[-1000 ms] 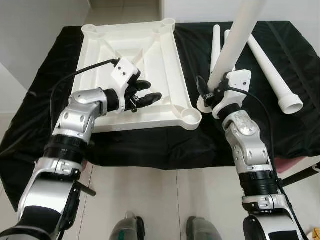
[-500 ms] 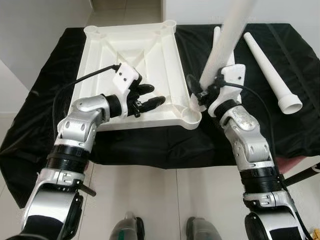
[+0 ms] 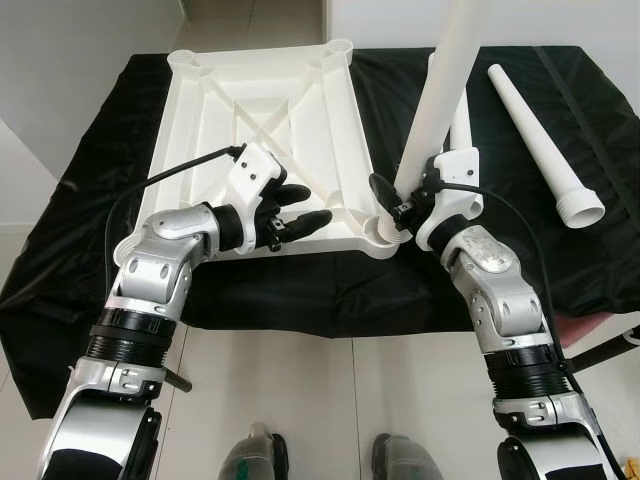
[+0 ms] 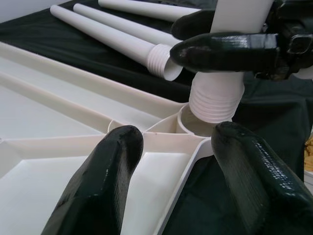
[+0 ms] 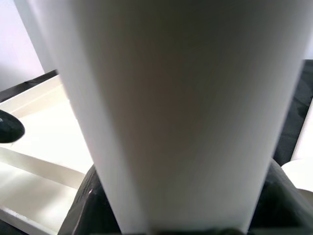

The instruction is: Building children table

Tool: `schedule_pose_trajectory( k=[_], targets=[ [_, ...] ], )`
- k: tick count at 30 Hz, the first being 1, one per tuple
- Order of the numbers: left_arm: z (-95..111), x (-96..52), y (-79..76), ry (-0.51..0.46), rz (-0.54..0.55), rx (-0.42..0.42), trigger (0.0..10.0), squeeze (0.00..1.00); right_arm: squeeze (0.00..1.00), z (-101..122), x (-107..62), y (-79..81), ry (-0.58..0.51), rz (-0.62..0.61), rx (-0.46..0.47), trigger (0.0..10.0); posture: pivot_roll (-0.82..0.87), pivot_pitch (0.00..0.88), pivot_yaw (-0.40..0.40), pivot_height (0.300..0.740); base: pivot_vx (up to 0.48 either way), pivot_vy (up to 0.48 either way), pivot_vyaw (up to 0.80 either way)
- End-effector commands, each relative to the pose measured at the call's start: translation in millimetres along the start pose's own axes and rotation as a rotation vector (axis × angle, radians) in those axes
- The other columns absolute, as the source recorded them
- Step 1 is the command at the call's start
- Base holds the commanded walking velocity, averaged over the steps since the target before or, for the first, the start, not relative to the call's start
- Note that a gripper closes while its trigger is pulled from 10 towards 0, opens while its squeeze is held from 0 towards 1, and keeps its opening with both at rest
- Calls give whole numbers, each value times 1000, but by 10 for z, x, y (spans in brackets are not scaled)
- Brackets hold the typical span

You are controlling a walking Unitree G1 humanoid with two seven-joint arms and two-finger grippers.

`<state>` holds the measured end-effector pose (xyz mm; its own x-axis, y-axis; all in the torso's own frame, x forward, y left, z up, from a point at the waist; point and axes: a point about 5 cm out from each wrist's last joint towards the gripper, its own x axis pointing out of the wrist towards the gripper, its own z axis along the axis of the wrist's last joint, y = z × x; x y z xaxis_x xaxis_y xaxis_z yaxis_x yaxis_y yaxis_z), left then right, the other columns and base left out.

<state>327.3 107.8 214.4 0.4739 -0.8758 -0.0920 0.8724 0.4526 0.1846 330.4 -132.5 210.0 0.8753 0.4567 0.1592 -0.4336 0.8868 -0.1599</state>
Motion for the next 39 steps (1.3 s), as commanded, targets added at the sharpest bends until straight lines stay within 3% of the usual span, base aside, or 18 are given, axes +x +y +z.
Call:
schedule_pose_trajectory(
  k=[1, 17, 31, 39],
  targets=[
    [-35, -24, 26, 22, 88, -6, 10000, 0, 0, -86, 4, 16, 30, 5, 24, 10000, -10, 116, 66, 740, 0, 0, 0],
    [17, -59, -16, 21, 98, -6, 10000, 0, 0, -27, 129, 177, -14, 95, 24, 10000, 5, 120, 56, 740, 0, 0, 0],
    [23, -86, -32, 20, 112, -11, 10000, 0, 0, -113, 134, 207, 18, 120, 32, 10000, 7, 111, 42, 740, 0, 0, 0],
    [26, -98, -30, 20, 119, -18, 10000, 0, 0, -226, 40, 268, 57, 195, -62, 10000, 4, 101, 41, 740, 0, 0, 0]
  ],
)
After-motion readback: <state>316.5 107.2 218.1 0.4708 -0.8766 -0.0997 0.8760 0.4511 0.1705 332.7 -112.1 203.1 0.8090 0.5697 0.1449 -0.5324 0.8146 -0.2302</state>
